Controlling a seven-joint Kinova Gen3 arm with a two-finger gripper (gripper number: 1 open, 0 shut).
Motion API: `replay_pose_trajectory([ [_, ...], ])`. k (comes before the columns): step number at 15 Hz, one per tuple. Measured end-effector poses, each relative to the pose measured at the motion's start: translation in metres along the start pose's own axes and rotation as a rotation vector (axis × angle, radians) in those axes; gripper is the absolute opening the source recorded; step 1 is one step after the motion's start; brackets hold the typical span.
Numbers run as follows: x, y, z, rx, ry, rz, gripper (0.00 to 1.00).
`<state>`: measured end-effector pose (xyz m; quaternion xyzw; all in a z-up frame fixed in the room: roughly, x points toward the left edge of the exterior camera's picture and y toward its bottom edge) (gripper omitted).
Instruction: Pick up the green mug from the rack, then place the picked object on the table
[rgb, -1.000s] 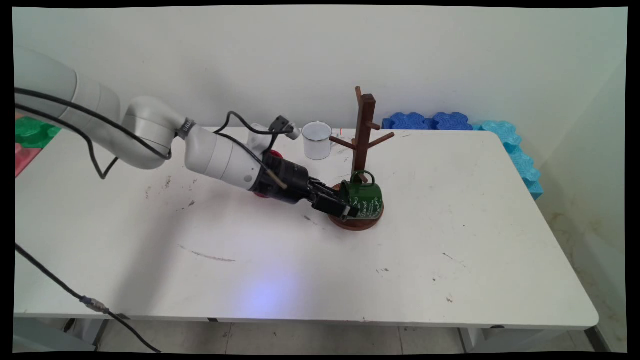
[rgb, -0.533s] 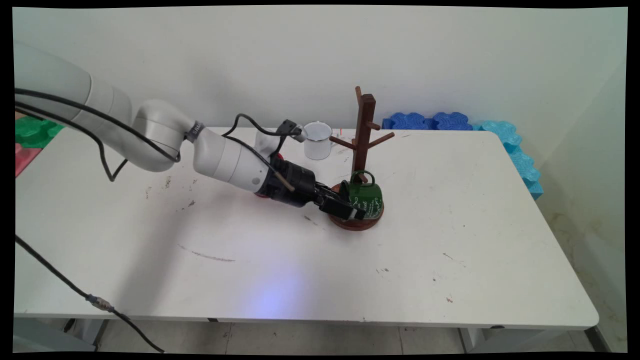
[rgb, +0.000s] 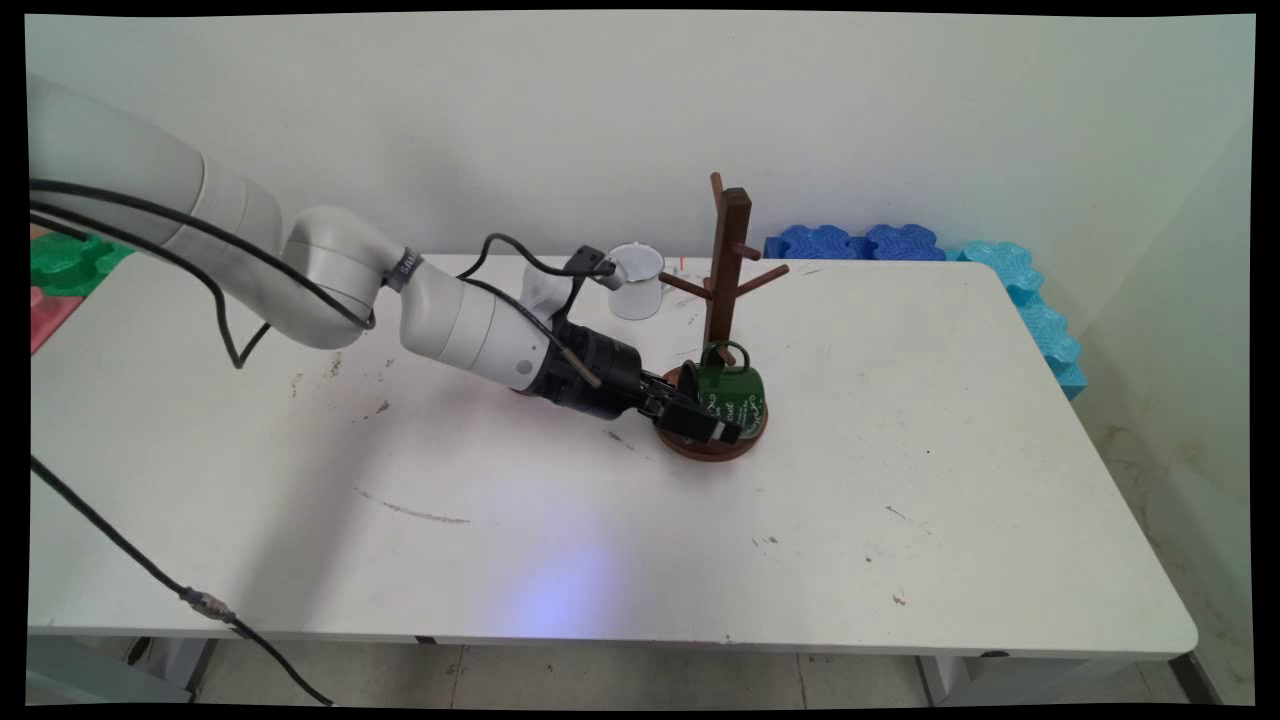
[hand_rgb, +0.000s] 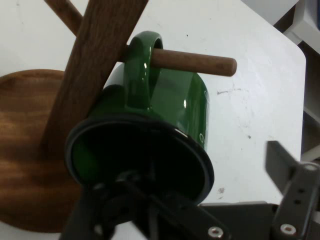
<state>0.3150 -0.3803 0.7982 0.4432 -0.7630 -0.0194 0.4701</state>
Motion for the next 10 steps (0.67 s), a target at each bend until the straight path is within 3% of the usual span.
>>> replay_pose_trajectory([
  [1,0.0001,-0.0002,0.0009,0.0,0.001,0.0,0.0],
  [10,-0.002,-0.0014,0.0048,0.009,0.002,0.015,0.0],
])
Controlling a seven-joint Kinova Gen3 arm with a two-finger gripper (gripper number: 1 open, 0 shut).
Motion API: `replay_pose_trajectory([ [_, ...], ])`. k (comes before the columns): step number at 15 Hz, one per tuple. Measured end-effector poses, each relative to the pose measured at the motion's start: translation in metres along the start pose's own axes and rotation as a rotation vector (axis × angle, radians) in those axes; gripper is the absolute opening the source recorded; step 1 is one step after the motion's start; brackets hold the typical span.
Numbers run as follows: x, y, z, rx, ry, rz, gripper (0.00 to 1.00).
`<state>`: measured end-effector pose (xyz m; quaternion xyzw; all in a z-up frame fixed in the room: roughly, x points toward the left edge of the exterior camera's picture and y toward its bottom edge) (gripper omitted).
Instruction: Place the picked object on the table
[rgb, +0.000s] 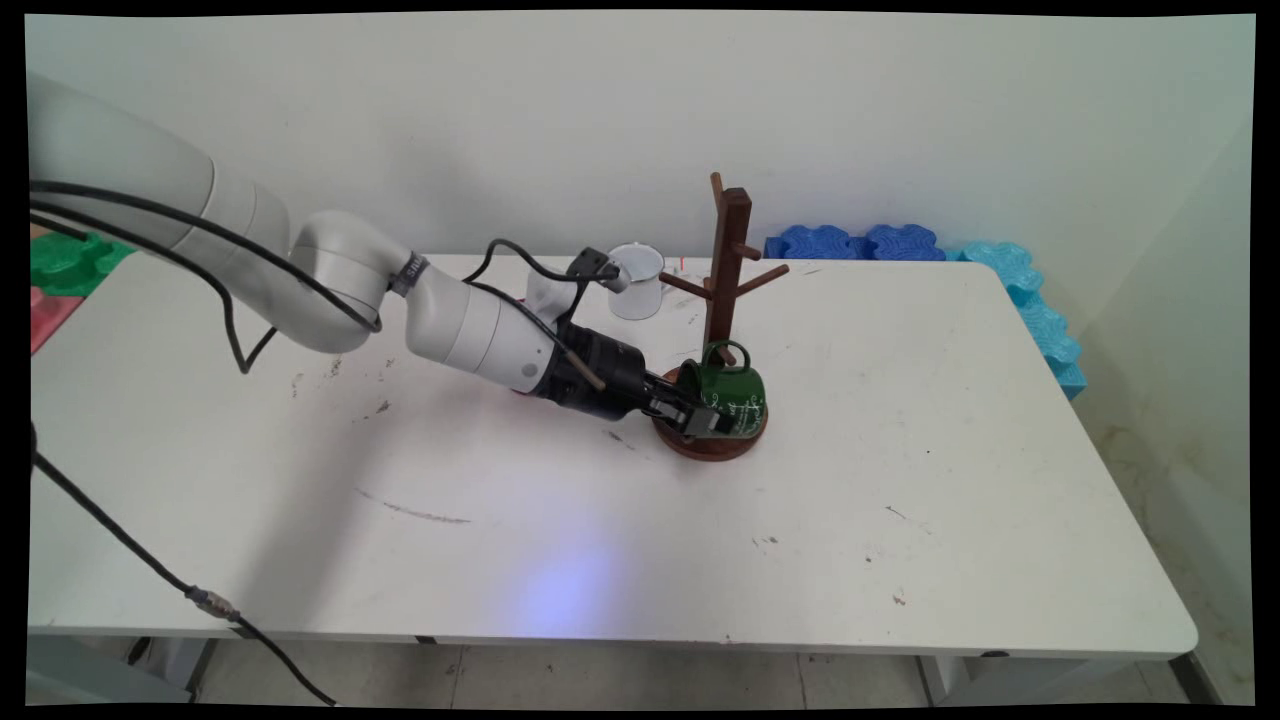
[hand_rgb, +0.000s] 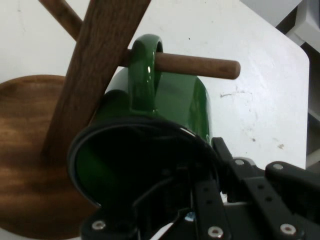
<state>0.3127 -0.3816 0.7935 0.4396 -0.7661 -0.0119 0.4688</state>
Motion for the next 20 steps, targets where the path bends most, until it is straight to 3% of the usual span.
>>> replay_pose_trajectory([
  [20,0.0055,0.0023,-0.0007,0.005,0.01,0.029,0.0],
])
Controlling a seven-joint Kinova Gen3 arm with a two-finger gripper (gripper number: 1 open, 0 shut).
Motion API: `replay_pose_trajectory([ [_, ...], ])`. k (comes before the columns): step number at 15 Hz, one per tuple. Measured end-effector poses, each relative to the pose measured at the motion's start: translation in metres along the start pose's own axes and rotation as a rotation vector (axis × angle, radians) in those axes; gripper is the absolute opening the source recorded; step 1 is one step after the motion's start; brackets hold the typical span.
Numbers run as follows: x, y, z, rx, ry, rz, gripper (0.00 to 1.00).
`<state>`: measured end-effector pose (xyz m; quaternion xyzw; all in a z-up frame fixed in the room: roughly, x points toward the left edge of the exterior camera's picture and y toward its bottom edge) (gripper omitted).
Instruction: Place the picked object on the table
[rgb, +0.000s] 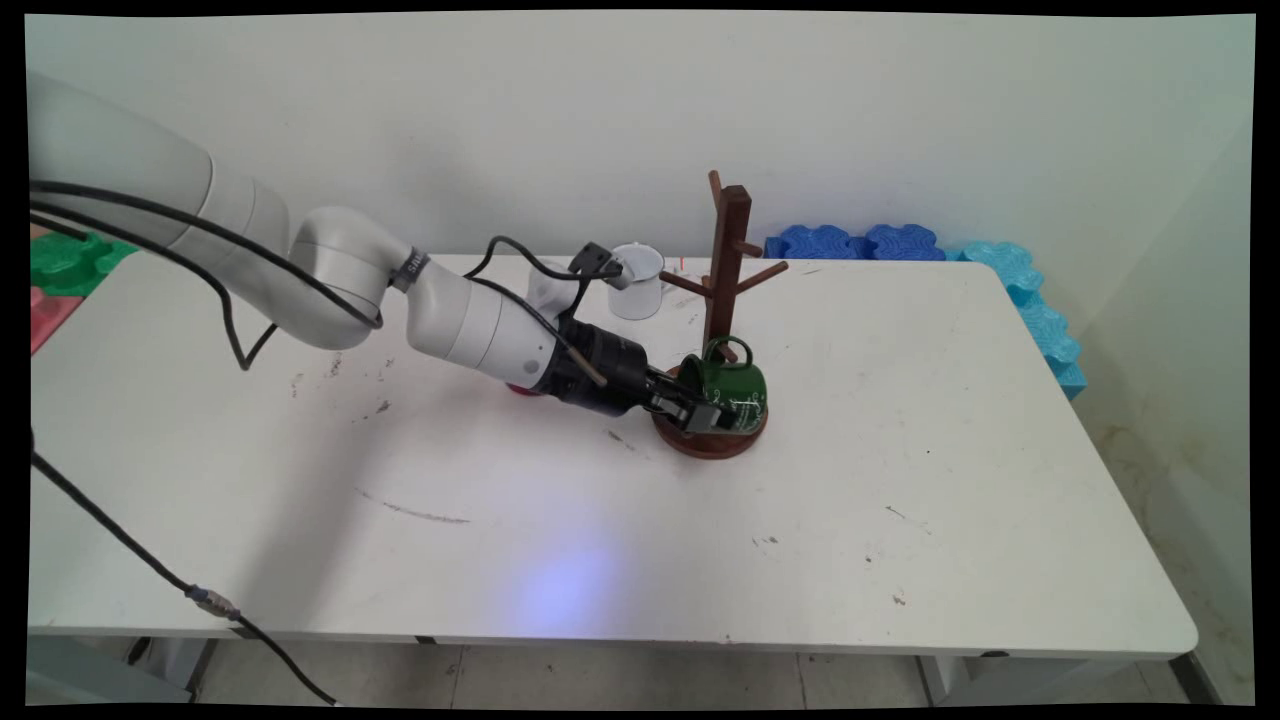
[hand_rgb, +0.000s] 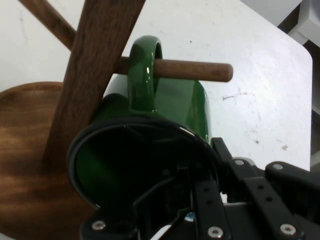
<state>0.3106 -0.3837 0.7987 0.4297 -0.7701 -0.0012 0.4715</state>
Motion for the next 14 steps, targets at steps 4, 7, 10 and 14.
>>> replay_pose_trajectory([
  [4,0.0017,0.0013,-0.0006,0.0,0.002,0.003,0.0],
  [7,0.0029,0.0031,-0.0012,-0.003,0.003,0.006,0.0],
  [10,0.0035,0.0052,-0.0017,-0.006,0.002,0.009,0.0],
  [14,0.0042,0.0088,-0.0027,-0.012,0.001,0.018,0.0],
])
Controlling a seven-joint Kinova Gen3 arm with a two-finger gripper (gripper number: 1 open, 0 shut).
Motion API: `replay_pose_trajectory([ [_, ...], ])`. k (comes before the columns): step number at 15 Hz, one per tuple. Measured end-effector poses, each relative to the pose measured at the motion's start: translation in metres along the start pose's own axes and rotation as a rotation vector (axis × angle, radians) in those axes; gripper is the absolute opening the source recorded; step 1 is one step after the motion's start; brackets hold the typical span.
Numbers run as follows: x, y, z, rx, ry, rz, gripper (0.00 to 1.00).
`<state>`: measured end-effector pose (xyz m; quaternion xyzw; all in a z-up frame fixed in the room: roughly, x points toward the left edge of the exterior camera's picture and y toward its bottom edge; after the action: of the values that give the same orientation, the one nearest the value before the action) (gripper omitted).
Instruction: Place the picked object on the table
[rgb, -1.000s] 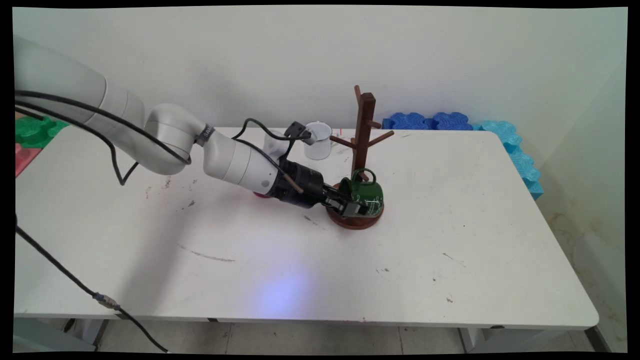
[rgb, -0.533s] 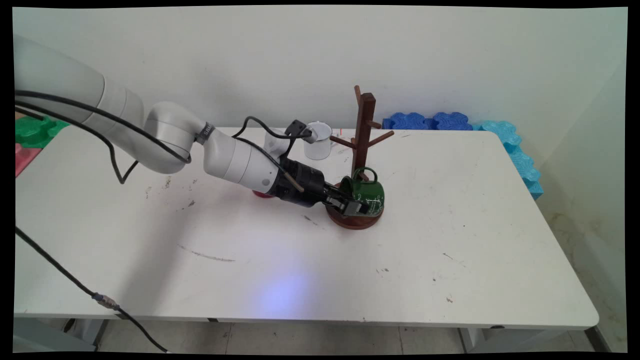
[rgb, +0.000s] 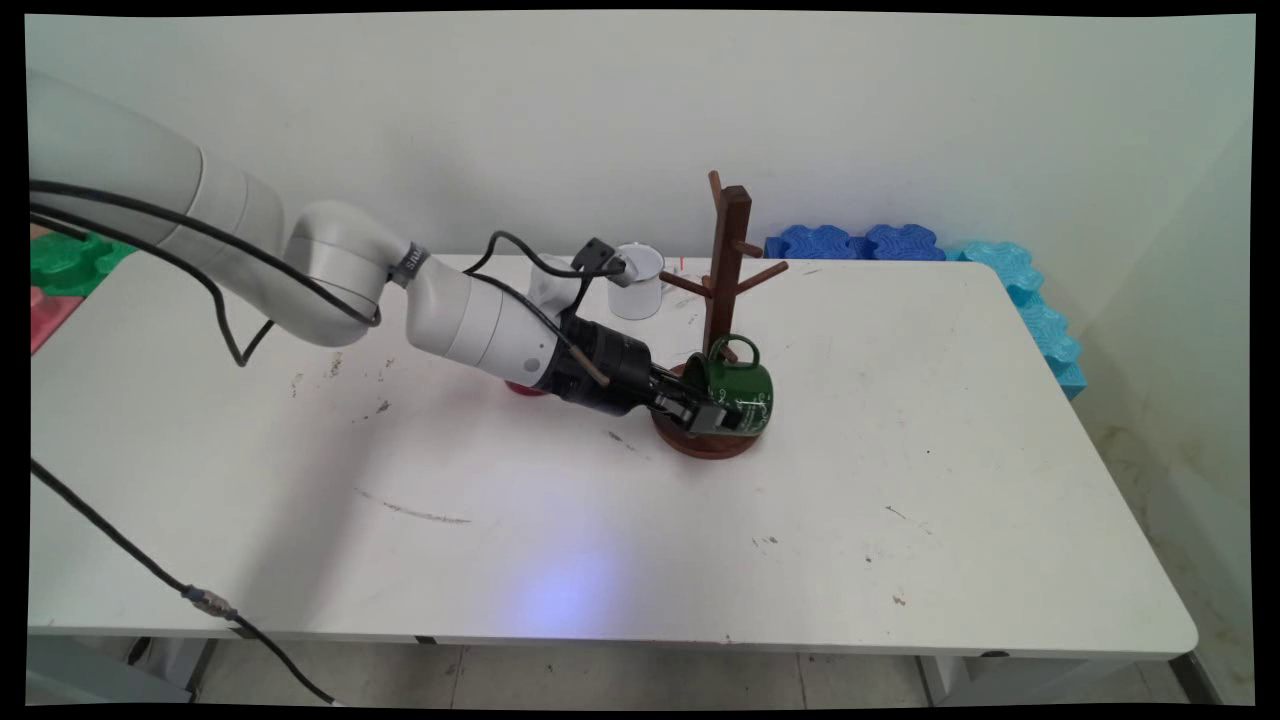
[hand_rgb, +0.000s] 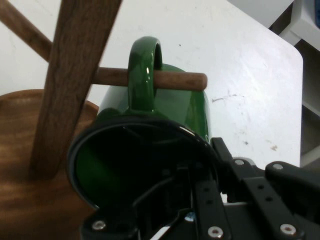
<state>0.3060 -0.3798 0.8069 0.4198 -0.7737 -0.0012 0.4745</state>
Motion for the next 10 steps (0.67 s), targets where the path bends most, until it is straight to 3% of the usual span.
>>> replay_pose_trajectory([
  [10,0.003,0.015,-0.005,-0.02,0.004,0.024,0.0],
])
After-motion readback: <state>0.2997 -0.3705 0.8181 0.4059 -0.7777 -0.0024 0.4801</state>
